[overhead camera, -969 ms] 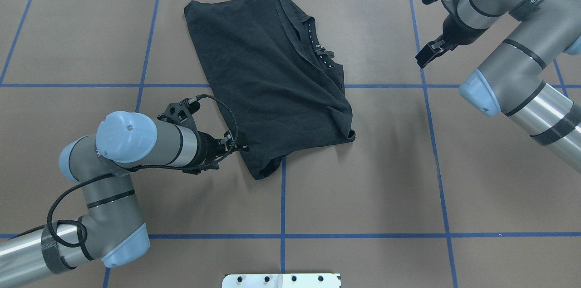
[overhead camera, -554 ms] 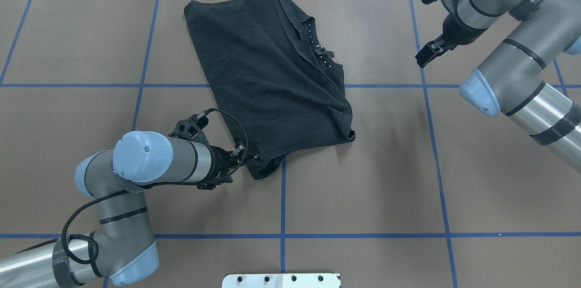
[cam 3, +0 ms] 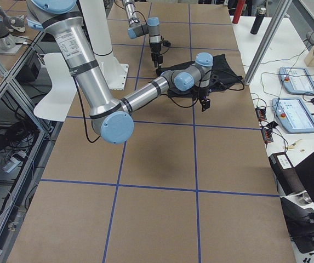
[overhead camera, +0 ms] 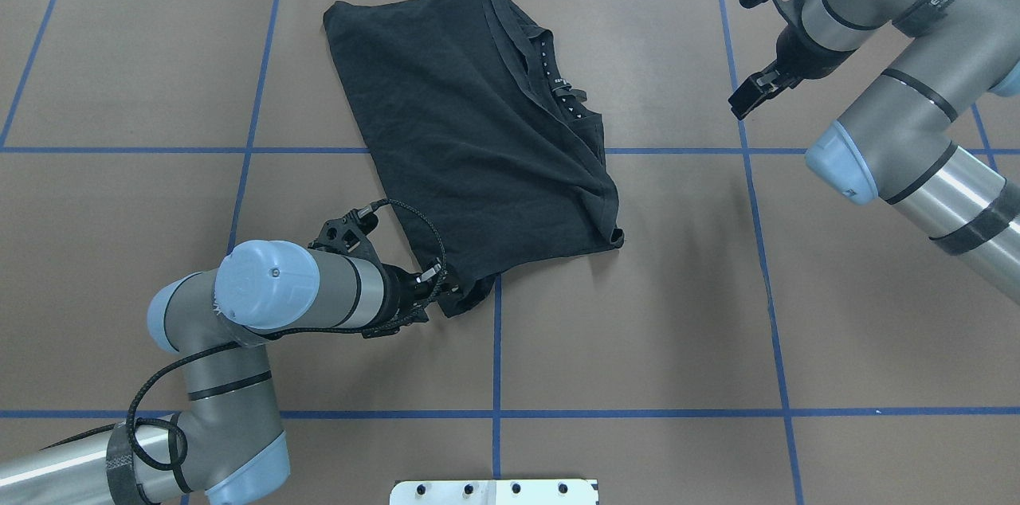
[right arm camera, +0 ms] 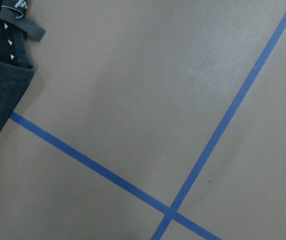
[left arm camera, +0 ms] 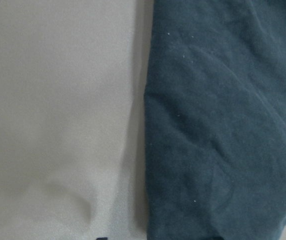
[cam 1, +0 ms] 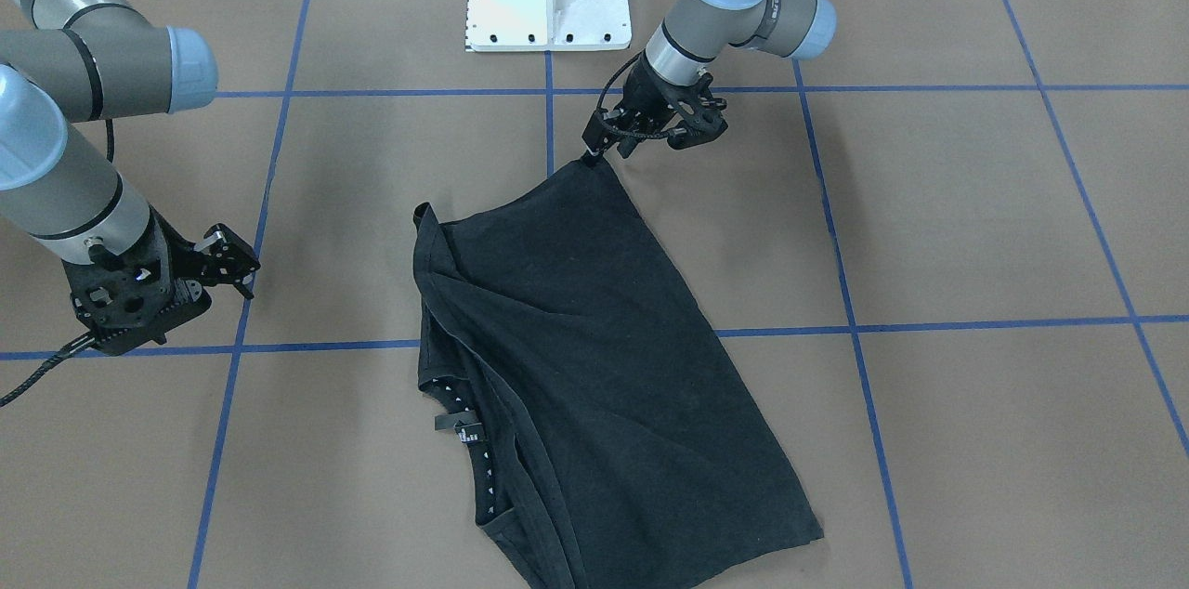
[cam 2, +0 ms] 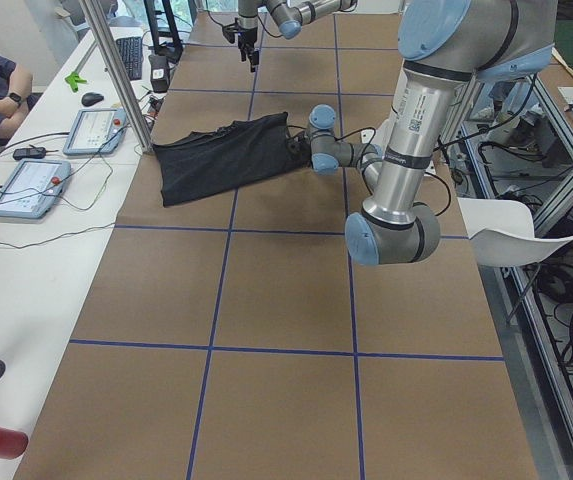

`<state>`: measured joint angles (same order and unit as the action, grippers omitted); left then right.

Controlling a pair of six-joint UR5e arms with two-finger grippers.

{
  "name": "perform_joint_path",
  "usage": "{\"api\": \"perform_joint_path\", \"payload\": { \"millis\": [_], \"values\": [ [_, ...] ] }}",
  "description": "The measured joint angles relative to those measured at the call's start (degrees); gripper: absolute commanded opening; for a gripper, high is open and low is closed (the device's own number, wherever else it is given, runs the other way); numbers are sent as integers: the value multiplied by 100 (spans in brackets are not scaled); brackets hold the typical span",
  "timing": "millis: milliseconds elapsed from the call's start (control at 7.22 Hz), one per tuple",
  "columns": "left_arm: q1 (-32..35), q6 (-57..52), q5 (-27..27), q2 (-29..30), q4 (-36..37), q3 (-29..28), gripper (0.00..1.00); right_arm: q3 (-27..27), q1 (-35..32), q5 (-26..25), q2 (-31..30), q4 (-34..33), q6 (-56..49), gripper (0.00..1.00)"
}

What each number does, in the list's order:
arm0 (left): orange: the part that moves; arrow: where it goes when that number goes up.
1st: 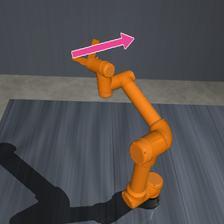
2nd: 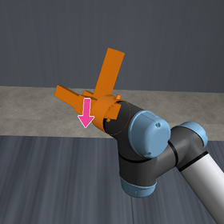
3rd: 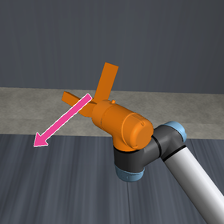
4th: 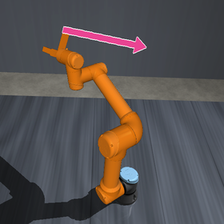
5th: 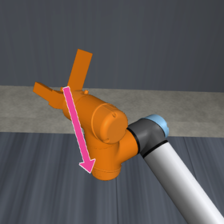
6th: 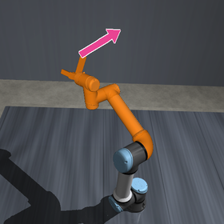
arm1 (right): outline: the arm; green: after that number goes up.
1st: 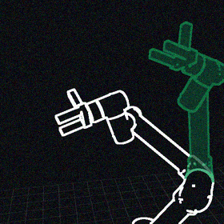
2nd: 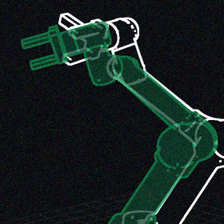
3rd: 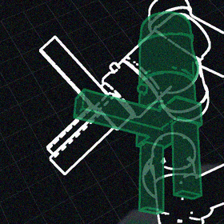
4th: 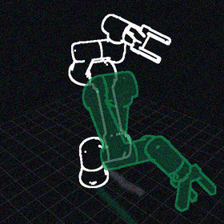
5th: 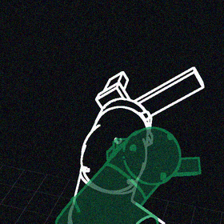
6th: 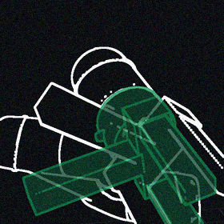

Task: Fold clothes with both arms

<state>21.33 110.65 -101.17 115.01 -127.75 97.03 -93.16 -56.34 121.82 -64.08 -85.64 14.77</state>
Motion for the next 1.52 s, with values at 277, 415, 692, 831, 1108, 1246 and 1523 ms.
{"api": "perform_joint_path", "payload": {
  "millis": [277, 415, 692, 831, 1108, 1246, 1523],
  "values": [
    [-3, -32, 0, 4, -6, -7, 44, 0, -1, -6, -1, 3, 0, 99],
    [-1, -44, 3, 4, -10, -8, 49, 0, -2, -8, 0, 3, 0, 99],
    [17, -113, 4, 2, -102, -7, 100, 0, -1, -9, 1, 3, 0, 99],
    [33, -225, 5, -1, -151, 8, 100, 0, 0, -9, 1, 3, 0, 99],
    [51, -362, 7, 1, -183, 10, 100, 5, 12, -15, 1, 3, 0, 99],
    [57, -375, 9, 14, -187, -29, 100, 15, 15, -19, 1, 3, 0, 99],
    [66, -376, 9, 200, -187, -269, 100, 34, 18, -25, 1, 3, 0, 99]
  ]
}}
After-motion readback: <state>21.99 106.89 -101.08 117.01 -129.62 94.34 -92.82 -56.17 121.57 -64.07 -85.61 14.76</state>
